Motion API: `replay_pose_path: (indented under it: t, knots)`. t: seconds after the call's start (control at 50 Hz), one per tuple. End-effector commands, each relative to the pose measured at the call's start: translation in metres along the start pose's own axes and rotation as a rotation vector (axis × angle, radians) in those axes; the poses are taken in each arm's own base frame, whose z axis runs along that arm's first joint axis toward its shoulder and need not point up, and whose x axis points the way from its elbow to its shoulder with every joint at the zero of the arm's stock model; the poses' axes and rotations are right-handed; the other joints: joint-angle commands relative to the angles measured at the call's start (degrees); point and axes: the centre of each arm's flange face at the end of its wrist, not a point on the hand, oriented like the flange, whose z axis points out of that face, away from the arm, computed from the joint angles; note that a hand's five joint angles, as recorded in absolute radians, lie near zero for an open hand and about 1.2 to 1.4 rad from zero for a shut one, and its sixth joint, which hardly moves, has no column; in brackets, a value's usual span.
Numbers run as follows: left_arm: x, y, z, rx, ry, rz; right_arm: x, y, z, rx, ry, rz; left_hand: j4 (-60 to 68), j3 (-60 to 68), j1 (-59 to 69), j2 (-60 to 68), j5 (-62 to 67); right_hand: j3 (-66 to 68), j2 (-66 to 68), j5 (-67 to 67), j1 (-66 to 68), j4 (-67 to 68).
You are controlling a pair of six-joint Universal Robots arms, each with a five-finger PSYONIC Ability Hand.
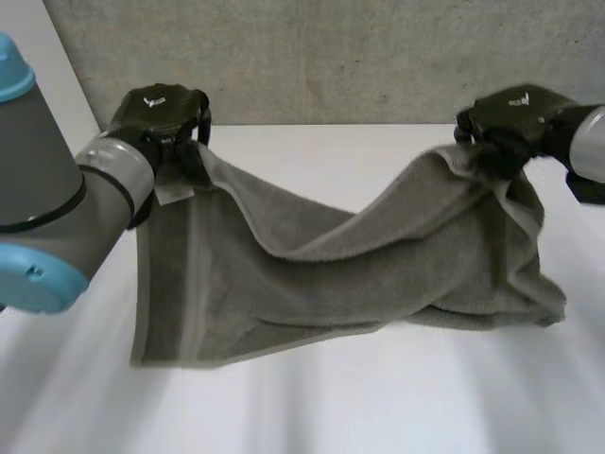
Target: Fold the towel.
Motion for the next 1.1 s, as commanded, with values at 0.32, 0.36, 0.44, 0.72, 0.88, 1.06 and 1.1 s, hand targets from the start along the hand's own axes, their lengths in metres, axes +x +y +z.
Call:
replay_pose_path:
  t: [0.32,0.36,0.44,0.72,0.88,1.06,1.1]
  knots:
    - [-0.019,-0.046,-0.017,0.321,-0.018,-0.049,-0.002,-0.02,-0.002,0.255,0.015,0.127,-7.11,-7.99,-1.7,-6.13,-14.64,3.95,6.77,4.48,4.95,3.57]
    - [-0.019,-0.024,-0.015,0.246,-0.017,-0.051,-0.009,-0.006,0.001,0.186,-0.014,0.12,-7.11,-7.99,-1.7,-6.13,-14.64,3.95,6.77,4.48,4.95,3.57]
    - [-0.021,0.03,-0.02,0.08,-0.023,-0.051,-0.037,0.044,0.003,-0.03,-0.12,0.007,-7.11,-7.99,-1.7,-6.13,-14.64,3.95,6.77,4.48,4.95,3.57]
    - [-0.021,0.069,-0.024,-0.02,-0.028,-0.035,-0.057,0.128,0.017,-0.296,-0.09,-0.189,-7.11,-7.99,-1.7,-6.13,-14.64,-35.18,-32.36,-34.65,-34.18,-35.56]
    - [-0.018,0.069,-0.026,-0.022,-0.02,-0.03,-0.06,0.127,0.006,-0.183,0.021,-0.121,-7.11,-7.99,-1.7,-6.13,-14.64,-41.74,-38.92,-41.21,-40.74,-42.12]
    - [-0.014,0.07,-0.029,-0.033,-0.009,-0.03,-0.087,0.141,-0.028,-0.231,-0.004,-0.062,-7.11,-7.99,-1.7,-6.13,-14.64,-43.93,-41.11,-43.4,-42.93,-44.31]
    - [-0.014,0.072,-0.029,-0.037,-0.007,-0.031,-0.091,0.144,-0.031,-0.242,-0.012,-0.052,-7.11,-7.99,-1.7,-6.13,-14.64,-43.93,-41.11,-43.4,-42.93,-44.31]
